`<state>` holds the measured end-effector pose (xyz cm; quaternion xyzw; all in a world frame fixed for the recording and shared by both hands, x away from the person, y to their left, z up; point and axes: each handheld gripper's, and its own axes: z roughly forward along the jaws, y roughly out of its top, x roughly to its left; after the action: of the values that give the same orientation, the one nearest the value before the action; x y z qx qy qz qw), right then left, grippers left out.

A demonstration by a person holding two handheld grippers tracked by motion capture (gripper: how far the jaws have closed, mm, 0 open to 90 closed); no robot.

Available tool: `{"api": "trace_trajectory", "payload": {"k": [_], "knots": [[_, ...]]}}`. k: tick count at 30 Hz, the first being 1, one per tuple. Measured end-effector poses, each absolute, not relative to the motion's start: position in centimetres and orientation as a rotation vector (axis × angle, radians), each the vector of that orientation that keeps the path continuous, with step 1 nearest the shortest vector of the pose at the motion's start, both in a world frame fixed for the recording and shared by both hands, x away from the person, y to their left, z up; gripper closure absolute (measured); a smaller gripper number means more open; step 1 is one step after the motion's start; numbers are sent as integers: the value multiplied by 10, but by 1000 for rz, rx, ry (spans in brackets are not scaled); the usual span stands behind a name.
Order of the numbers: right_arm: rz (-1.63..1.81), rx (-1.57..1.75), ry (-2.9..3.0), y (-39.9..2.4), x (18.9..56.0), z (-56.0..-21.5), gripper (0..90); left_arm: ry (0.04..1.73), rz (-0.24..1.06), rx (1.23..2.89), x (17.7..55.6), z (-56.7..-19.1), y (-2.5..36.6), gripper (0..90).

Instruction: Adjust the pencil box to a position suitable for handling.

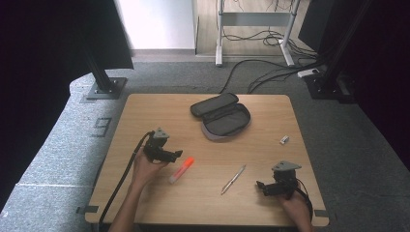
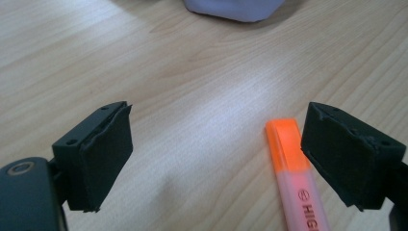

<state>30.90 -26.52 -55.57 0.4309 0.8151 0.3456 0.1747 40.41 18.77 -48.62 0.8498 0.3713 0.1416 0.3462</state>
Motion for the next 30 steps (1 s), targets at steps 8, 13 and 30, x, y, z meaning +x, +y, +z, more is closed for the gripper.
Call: {"api": "trace_trajectory", "payload": {"k": [8,13,30], "knots": [[979,1222,2310,-265,309,-556,0,930,334,2212,423,-478,165,133],[980,1221,2310,-265,309,-556,0,925,296,2199,432,-476,156,139],[979,1221,2312,-265,309,-556,0,912,292,2254,471,-472,114,147]]}}
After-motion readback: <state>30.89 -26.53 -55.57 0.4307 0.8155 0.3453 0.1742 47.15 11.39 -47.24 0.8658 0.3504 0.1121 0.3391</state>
